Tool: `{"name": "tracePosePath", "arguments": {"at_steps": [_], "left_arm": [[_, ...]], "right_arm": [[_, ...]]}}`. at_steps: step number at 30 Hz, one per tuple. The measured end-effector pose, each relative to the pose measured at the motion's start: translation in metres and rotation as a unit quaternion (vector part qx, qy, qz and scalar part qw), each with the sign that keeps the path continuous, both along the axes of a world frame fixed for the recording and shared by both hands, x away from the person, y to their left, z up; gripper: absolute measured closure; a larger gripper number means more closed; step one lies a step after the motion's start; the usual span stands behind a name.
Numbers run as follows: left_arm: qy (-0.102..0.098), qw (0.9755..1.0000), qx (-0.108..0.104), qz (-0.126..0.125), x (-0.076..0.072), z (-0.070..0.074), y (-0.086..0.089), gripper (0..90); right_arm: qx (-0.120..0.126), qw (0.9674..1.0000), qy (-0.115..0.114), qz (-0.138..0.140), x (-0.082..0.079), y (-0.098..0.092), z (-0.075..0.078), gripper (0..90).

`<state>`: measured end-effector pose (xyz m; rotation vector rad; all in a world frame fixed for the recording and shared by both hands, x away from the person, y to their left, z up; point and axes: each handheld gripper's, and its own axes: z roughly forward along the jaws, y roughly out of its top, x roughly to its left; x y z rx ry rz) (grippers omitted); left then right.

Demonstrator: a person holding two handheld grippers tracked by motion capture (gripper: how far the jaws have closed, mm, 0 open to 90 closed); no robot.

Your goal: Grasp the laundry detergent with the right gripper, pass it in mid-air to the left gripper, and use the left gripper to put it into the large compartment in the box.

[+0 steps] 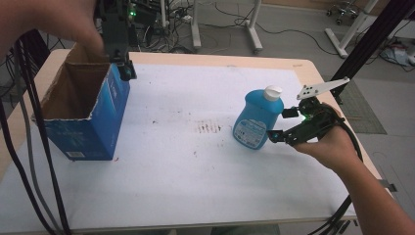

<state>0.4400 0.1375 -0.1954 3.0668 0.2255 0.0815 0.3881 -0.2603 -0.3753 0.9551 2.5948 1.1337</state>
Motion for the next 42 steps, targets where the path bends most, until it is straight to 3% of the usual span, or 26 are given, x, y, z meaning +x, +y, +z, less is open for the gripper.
{"name": "tracePosePath", "arguments": {"at_steps": [19, 26, 42], "left_arm": [[0.0, 1.0, 0.003, 0.003, 0.002, 0.0, 0.006, 1.7], [0.0, 0.9999, 0.012, 0.007, 0.003, -0.003, 0.007, 1.7], [0.0, 0.9999, 0.01, 0.007, 0.004, -0.003, 0.007, 1.7]], "right_arm": [[0.048, 0.9983, -0.015, -0.03, 0.007, 0.011, -0.03, 1.2], [0.06, 0.9974, -0.022, -0.034, 0.01, 0.016, -0.034, 1.2], [0.101, 0.9929, -0.048, -0.042, 0.006, 0.021, -0.041, 4.4]]}}
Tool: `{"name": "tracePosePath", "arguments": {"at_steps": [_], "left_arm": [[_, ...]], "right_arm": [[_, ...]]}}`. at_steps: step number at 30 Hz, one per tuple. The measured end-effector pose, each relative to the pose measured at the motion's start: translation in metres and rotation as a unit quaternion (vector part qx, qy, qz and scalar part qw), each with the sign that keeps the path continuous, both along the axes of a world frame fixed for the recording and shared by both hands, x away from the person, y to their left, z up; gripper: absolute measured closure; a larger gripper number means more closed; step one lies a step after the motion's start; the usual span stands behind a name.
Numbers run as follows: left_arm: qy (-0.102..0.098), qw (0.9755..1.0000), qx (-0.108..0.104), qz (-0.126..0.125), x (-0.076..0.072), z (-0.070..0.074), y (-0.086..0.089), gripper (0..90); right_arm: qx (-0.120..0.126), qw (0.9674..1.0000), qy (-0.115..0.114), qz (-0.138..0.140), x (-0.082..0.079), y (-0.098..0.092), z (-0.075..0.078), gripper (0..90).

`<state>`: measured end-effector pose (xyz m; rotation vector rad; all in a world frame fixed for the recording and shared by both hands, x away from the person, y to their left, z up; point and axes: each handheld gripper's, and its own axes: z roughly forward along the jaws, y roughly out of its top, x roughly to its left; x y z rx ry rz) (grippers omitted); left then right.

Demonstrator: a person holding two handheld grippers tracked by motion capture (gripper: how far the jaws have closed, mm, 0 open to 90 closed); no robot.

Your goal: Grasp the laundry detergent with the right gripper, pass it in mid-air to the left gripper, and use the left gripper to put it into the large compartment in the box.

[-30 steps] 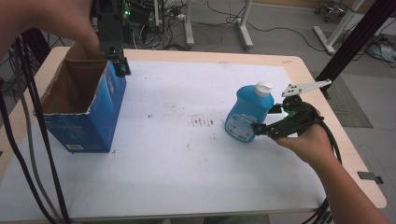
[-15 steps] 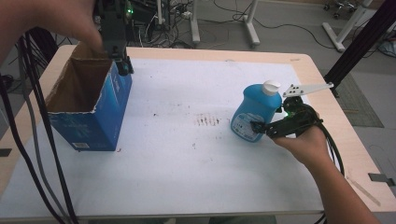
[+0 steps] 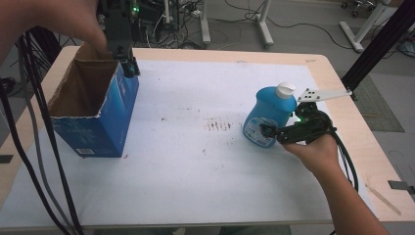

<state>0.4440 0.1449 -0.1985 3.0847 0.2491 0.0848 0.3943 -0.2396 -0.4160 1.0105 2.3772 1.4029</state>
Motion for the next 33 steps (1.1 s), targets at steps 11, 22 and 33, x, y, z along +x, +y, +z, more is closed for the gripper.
{"name": "tracePosePath", "arguments": {"at_steps": [11, 22, 33], "left_arm": [[0.0, 1.0, 0.002, 0.003, 0.0003, -0.0001, 0.0021, 1.7], [0.001, 1.0, 0.003, 0.002, 0.0002, -0.0004, 0.0007, 1.7], [0.001, 1.0, 0.003, 0.0, 0.0007, -0.0016, -0.0017, 1.7]], "right_arm": [[0.021, 0.9997, -0.015, 0.002, -0.0029, 0.0004, -0.0024, 13.8], [0.027, 0.9995, -0.016, 0.006, -0.0022, 0.0013, -0.0041, 16.7], [0.027, 0.9993, -0.025, 0.01, -0.0031, 0.0035, -0.0045, 20.3]]}}
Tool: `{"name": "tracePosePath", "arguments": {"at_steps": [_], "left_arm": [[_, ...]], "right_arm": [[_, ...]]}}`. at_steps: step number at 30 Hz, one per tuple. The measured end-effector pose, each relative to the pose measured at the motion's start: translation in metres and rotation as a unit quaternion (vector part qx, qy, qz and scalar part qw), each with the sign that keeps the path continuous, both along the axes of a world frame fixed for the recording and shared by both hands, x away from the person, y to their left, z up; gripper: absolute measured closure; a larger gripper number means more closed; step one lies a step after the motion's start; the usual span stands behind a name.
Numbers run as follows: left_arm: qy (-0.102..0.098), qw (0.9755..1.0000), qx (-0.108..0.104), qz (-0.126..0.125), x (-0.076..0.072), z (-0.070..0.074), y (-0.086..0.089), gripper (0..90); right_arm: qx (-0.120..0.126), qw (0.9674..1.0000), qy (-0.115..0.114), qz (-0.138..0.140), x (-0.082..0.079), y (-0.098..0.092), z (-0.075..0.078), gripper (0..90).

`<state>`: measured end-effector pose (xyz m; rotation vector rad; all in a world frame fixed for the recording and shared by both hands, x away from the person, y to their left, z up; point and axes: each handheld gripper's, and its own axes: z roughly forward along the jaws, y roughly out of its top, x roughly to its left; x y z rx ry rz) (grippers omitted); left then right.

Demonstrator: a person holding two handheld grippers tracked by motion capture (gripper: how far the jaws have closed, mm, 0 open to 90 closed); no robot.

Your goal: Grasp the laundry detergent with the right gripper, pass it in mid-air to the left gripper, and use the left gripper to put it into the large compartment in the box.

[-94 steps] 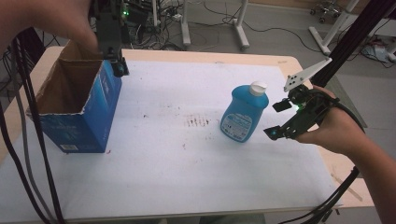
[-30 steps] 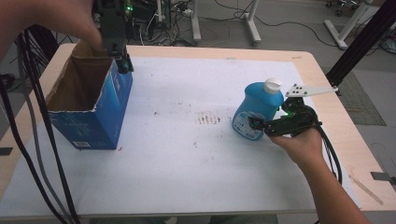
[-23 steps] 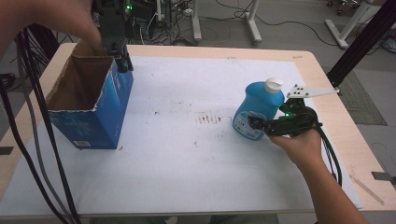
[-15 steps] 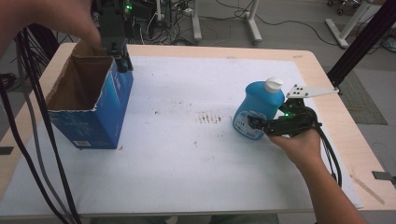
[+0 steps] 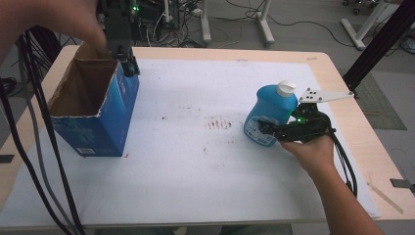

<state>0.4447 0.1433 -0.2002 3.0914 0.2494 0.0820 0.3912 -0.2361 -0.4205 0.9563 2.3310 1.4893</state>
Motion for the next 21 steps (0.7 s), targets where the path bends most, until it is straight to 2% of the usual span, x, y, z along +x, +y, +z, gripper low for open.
{"name": "tracePosePath", "arguments": {"at_steps": [3, 13, 21], "left_arm": [[0.0, 1.0, 0.001, -0.001, 0.0, -0.0004, -0.001, 1.7], [0.0, 1.0, 0.002, 0.001, 0.0, -0.0009, -0.0005, 1.7], [0.001, 1.0, 0.004, -0.001, 0.001, -0.0014, -0.0014, 1.7]], "right_arm": [[0.003, 1.0, -0.001, 0.005, -0.0005, 0.0005, -0.0004, 24.8], [0.005, 0.9999, -0.006, 0.007, -0.0009, 0.0012, -0.0002, 27.3], [0.007, 0.9997, -0.014, 0.016, -0.0016, 0.0016, -0.0001, 33.4]]}}
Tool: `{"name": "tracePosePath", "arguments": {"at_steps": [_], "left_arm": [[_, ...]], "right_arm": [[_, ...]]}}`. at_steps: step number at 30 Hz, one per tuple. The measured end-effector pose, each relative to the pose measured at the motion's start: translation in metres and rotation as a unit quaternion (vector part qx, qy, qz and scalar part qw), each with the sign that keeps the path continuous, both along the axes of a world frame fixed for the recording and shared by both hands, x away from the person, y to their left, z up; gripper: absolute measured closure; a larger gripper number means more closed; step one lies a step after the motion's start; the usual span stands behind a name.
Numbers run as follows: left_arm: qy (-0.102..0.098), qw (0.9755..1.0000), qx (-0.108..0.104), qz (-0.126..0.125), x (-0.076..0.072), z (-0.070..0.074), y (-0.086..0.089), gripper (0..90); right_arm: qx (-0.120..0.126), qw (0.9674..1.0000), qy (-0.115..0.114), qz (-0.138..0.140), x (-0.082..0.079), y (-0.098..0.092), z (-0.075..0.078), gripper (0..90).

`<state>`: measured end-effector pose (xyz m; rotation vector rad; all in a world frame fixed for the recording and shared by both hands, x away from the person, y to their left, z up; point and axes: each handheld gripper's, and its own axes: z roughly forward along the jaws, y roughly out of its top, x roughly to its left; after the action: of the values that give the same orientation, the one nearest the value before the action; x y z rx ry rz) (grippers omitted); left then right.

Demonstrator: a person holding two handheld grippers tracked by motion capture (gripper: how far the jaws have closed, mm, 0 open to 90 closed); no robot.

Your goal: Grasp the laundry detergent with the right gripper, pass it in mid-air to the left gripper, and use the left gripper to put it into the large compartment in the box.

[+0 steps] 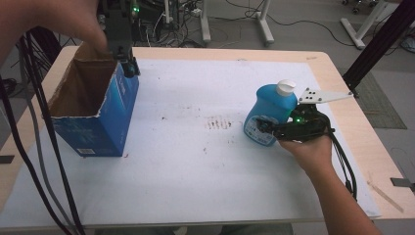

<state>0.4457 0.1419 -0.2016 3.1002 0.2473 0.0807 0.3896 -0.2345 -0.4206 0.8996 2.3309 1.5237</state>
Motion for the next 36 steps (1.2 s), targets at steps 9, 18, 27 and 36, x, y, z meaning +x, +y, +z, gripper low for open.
{"name": "tracePosePath", "arguments": {"at_steps": [9, 18, 27, 36], "left_arm": [[0.001, 1.0, 0.0, 0.001, 0.001, -0.001, 0.0, 1.7], [0.002, 1.0, 0.002, 0.001, 0.001, -0.002, -0.001, 1.7], [0.001, 1.0, 0.003, -0.002, 0.0, -0.002, -0.004, 1.7], [0.001, 1.0, 0.005, -0.008, -0.003, -0.002, -0.006, 1.7]], "right_arm": [[0.001, 0.9999, -0.01, 0.009, -0.002, 0.001, 0.0, 39.1], [-0.009, 0.9993, -0.035, 0.005, -0.006, 0.003, 0.001, 42.8], [-0.02, 0.9981, -0.058, 0.002, -0.01, 0.004, 0.001, 46.2], [-0.01, 0.9986, -0.052, 0.001, -0.011, -0.002, 0.009, 46.4]]}}
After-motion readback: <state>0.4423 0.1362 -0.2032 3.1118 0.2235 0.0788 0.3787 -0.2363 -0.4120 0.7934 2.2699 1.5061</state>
